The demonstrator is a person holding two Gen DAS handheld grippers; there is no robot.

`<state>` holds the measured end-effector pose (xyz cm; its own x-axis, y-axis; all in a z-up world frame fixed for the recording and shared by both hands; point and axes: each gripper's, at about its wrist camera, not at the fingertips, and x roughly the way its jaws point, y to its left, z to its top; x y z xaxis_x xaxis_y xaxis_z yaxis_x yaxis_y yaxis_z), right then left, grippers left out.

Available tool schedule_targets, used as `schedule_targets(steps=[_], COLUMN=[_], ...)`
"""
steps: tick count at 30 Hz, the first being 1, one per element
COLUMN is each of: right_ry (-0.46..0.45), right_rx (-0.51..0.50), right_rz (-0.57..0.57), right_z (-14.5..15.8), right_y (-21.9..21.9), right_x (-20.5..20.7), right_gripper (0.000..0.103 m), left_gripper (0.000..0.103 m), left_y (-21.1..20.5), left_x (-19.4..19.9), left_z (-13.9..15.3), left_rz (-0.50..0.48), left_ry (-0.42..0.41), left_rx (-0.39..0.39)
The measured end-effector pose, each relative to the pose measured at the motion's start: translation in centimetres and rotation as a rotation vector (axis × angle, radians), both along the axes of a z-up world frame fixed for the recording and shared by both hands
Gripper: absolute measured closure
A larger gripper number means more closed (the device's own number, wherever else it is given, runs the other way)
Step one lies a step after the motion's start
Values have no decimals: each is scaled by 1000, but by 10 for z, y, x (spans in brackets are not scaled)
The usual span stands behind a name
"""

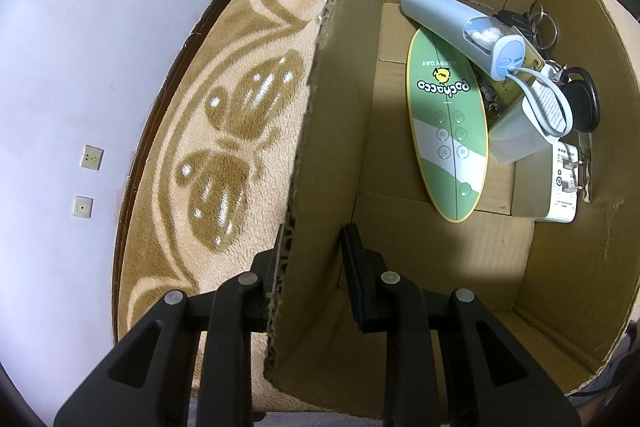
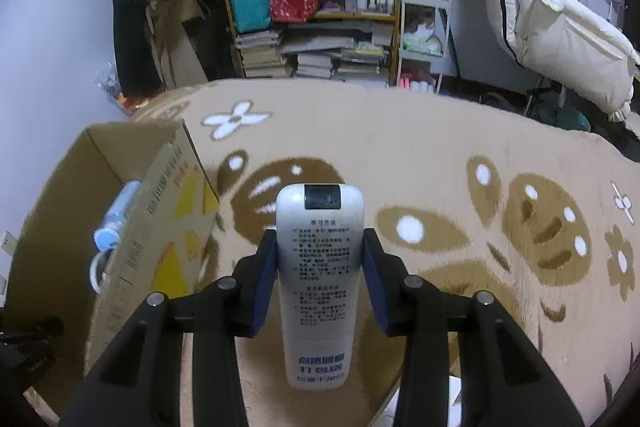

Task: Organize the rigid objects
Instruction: 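Carry the white TV remote into the box and release it with the right gripper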

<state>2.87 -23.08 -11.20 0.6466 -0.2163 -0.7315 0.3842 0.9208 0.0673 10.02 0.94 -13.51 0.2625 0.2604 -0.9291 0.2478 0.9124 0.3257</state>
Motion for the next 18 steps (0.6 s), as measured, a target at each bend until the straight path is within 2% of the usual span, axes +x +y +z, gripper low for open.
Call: schedule_targets(steps=[11,15,18], right_ry=[-285,-431,-453], right_rx=[-37,-60,-63], right_rz=[87,163,230], right_z=[71,97,106], right_y=[22,41,60], right_x=[-17,-26,-22], right_gripper=[60,60,60], left_gripper=[79,79,79], left_y=[2,4,4], left_x=[0,-1,-1], left_z=[1,3,3], left_rz=[2,7,8], left_ry=[-8,-9,-9], left_rx=[-6,-19,-19])
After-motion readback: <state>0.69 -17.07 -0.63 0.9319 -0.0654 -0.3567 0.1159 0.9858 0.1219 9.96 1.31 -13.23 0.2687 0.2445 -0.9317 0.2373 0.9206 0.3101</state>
